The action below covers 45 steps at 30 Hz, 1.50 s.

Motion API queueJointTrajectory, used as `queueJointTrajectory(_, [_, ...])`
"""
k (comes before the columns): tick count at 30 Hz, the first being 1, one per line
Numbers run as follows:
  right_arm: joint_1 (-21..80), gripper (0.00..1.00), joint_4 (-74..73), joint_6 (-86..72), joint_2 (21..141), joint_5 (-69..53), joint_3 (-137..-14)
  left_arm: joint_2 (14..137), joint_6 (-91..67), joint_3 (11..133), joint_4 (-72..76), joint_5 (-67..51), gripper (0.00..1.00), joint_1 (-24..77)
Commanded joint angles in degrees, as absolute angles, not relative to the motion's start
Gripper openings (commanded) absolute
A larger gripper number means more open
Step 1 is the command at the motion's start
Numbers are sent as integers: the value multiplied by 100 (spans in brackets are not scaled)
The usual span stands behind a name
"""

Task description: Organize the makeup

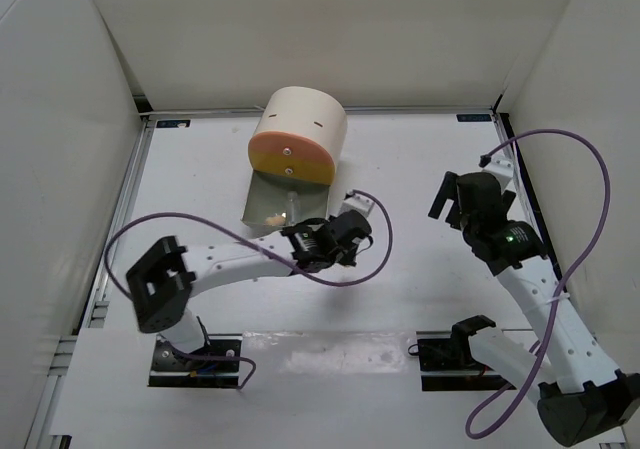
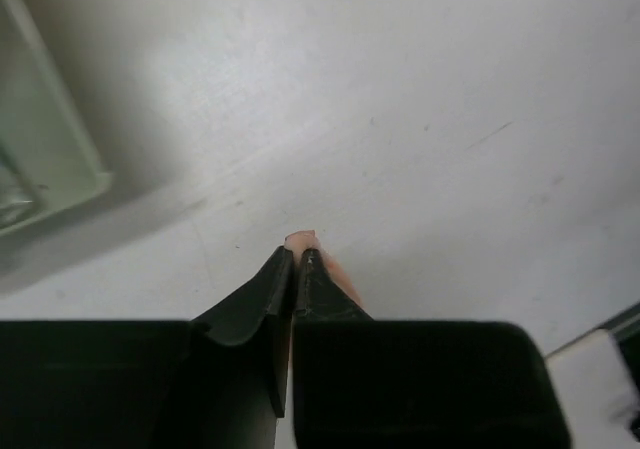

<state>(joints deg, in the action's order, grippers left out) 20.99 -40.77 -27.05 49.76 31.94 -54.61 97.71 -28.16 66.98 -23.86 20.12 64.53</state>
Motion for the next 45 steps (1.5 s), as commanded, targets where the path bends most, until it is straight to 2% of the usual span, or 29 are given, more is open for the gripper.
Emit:
queueJointTrajectory(1, [2074, 99, -3447, -2575, 5184, 2779, -5405, 8562, -2971, 6436, -2216, 2969, 17, 6399])
queueJointTrajectory(7, [2074, 99, -2840, -2111, 5730, 2146, -5537, 8121, -3444, 5915, -2144, 3884, 19, 5417])
queueJointTrajectory(10, [2074, 99, -2672, -1935, 6046, 1969, -5721, 8297, -3384, 5941, -2004, 3876, 25, 5064])
queueJointTrajectory(11, [2092, 99, -2637, -1899, 6116, 1882, -5800, 8332, -3401, 5941, -1934, 3876, 38, 5002])
queueJointTrajectory(13, [2109, 99, -2602, -1759, 6379, 1793, -5993, 8472, -3445, 6020, -1951, 3920, 52, 4852])
queueJointTrajectory(14, [2092, 99, -2558, -1723, 6433, 1758, -6055, 8507, -3541, 6081, -2177, 3998, 73, 4791])
queueJointTrajectory(16, [2092, 99, -2531, -1547, 6644, 1688, -6248, 8543, -3629, 6222, -2354, 4016, 98, 4659])
queueJointTrajectory(22, [2109, 99, -1900, -601, 7450, 635, -6995, 7808, -3770, 6188, -2812, 3859, 98, 4658])
queueJointTrajectory(26, [2109, 99, -1162, 199, 8347, -1006, -7645, 6998, -3841, 5417, -2848, 3130, 98, 4719])
queueJointTrajectory(28, [2109, 99, -1194, 272, 8822, -1387, -8399, 6472, -3850, 5082, -2901, 2910, 96, 4799])
queueJointTrajectory(29, [2075, 99, -1282, 333, 9338, -1528, -8733, 6312, -3867, 4732, -2883, 2883, 91, 4868])
queueJointTrajectory(32, [2092, 99, -1406, 570, 10191, -2152, -10120, 5749, -3754, 3994, -2550, 2620, 83, 5000])
queueJointTrajectory(34, [2109, 99, -1476, 607, 10789, -2583, -10597, 5468, -3727, 3466, -2077, 2287, 77, 5001])
queueJointTrajectory(39, [2144, 99, -1231, 624, 11599, -3295, -11600, 5449, -3472, 2962, -985, 1872, 71, 4983])
queueJointTrajectory(45, [2145, 99, -636, 370, 12409, -3761, -12314, 6115, -2998, 2857, -229, 1725, 74, 4729])
